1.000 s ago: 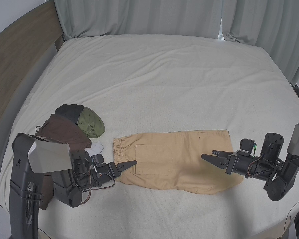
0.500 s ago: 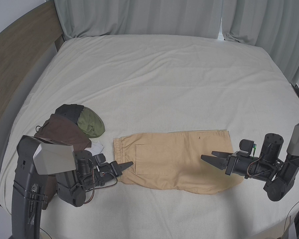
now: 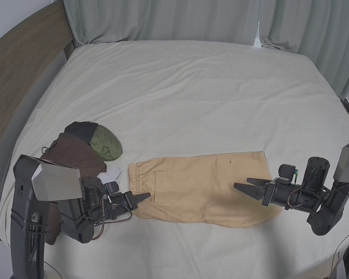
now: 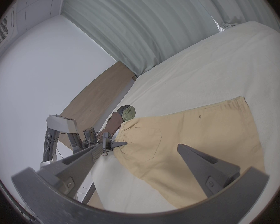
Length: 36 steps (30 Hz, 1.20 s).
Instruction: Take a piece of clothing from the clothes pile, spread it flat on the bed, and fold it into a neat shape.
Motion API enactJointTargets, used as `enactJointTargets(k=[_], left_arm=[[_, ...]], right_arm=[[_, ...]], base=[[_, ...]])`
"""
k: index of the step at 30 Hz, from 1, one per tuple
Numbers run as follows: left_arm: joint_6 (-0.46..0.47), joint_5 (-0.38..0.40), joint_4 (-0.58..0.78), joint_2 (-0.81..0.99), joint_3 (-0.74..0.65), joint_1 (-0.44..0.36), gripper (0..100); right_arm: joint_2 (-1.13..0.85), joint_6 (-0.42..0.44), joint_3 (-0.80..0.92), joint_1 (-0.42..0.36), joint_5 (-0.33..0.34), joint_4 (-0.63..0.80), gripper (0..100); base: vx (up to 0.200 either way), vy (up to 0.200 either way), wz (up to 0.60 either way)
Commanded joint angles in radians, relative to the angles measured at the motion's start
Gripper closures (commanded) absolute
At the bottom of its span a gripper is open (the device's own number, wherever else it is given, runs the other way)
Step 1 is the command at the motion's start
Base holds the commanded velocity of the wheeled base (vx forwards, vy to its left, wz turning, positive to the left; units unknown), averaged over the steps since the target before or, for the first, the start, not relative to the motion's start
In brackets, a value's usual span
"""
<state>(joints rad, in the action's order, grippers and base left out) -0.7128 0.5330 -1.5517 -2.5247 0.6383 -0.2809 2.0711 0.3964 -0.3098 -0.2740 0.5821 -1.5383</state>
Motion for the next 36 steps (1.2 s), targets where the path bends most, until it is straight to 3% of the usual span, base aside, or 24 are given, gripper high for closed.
enactJointTargets(k=[1,6,21,36], left_arm=[[0.081,0.005,-0.001,0.049,-0.042,0.019,100],[0.150,0.005,-0.001,0.053,-0.071,0.035,100],[0.148,0.010,-0.001,0.221,-0.164,0.065,100],[0.153,0.065,-0.001,0.319,-0.269,0.172,100]], right_arm=[[0.027,-0.011,0.000,-0.002,-0.001,0.000,0],[0.035,-0.007,0.001,-0.024,-0.004,0.000,0],[0.072,-0.007,0.024,-0.080,-0.024,-0.002,0],[0.093,-0.042,0.026,-0.108,-0.041,0.000,0]], base=[[0.000,0.000,0.00],[0.000,0.000,0.00],[0.000,0.000,0.00],[0.000,0.000,0.00]])
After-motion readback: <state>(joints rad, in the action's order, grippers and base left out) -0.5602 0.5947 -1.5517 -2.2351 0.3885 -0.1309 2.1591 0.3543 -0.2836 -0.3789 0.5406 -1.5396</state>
